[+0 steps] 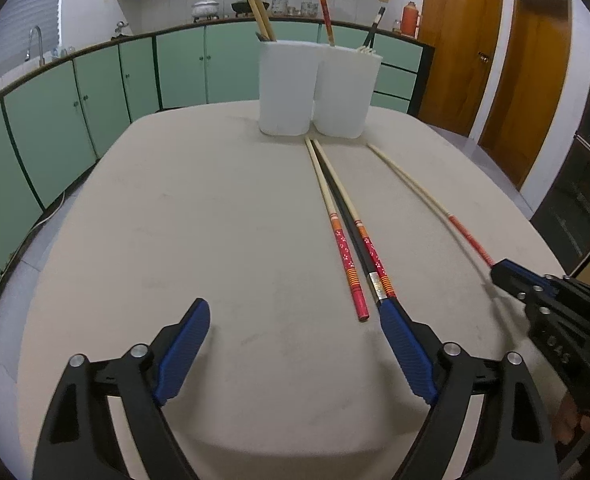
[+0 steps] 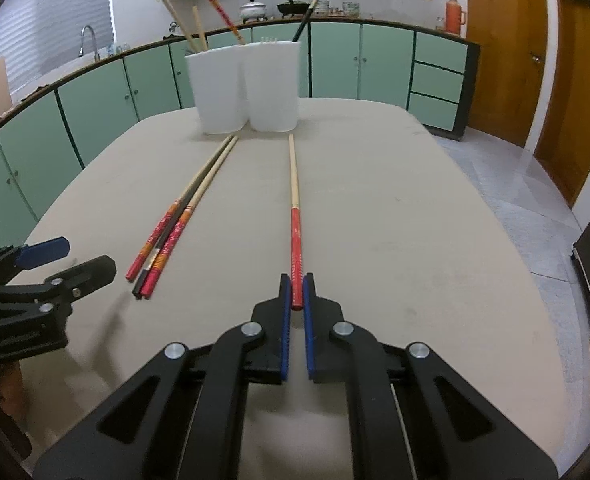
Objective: Organize utensils
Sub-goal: 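Grasp a red-patterned chopstick with the left tool while the right tool holds its chopstick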
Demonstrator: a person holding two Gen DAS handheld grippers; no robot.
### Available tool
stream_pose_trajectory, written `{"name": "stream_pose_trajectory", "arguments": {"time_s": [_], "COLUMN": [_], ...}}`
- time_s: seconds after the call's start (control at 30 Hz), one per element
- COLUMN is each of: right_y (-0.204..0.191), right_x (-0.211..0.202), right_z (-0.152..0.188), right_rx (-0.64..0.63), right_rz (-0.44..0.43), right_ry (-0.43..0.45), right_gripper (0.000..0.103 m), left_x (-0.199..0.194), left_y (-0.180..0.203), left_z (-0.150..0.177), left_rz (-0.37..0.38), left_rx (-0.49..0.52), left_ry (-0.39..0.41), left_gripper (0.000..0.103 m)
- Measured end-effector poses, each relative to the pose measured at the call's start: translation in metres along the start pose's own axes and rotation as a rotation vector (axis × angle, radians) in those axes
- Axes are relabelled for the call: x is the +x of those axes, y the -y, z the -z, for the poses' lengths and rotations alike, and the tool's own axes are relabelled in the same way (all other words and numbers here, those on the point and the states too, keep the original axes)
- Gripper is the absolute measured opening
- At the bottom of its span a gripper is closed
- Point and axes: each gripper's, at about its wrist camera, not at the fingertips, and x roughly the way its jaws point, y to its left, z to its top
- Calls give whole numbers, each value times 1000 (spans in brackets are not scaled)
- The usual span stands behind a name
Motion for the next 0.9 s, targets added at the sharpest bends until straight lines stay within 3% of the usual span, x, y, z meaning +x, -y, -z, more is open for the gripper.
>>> {"name": "stream_pose_trajectory", "arguments": {"time_s": [0.37,0.47,0.57,0.7,0.9], "right_y": [7,9,10,13,15], "right_x": [-5,-4,-4,-4,-6], "right_z": [3,3,3,1,-4], "right_rx": [15,24,31,36,18], "right_rz": [-28,-37,-43,-45,-25], "right_ry": [16,16,16,17,23], "right_gripper": [5,5,5,5,5], "left_x": [15,15,15,14,9], "left_y": [8,11,14,18,19], "left_z": [1,-1,-2,-3,-6], "left_rz": [-44,-50,-41,-11,9], "left_rx": [2,11,16,13,21], "left_ry": [-40,-42,-41,-41,-37], "left_gripper": [76,66,43,6,6]}}
